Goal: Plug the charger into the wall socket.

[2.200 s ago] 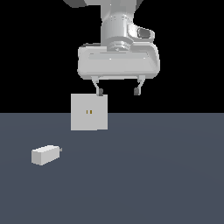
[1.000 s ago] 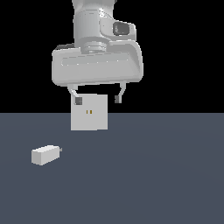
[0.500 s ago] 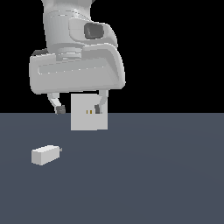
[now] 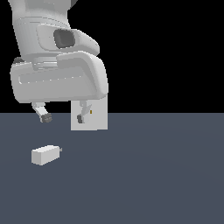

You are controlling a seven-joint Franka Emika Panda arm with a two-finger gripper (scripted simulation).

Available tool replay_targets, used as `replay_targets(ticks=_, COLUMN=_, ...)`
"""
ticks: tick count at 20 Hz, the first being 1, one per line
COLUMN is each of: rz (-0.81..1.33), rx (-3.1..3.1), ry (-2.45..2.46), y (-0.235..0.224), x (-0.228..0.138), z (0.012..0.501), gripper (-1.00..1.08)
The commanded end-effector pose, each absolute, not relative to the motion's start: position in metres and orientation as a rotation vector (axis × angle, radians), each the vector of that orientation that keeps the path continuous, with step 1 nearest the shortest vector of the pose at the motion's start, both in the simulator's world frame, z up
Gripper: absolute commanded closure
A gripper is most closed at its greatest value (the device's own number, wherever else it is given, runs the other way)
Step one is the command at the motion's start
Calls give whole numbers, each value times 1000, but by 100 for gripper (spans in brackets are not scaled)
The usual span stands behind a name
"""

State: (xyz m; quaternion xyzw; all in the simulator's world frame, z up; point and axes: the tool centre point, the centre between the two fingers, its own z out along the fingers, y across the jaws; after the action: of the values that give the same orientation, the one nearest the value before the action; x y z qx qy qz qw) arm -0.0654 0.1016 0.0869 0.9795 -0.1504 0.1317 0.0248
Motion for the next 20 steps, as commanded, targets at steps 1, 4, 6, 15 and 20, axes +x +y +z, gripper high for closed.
replay_targets(ticks=1, rz=438, rx=3018, ry=-490, y=109, x=-66, z=82, gripper=-92)
replay_targets(ticks=4, rz=470, rx=3004, ry=-517, y=117, x=-67, z=77, gripper=-92)
replay_targets(ticks=6, rz=488, rx=2996, ry=-533, y=121, x=-67, z=74, gripper=-92)
replay_targets(ticks=15, rz=543, rx=2967, ry=-582, y=135, x=-67, z=65, gripper=-92)
replay_targets(ticks=20, rz=552, rx=2961, ry=-592, y=138, x=-66, z=62, gripper=-92)
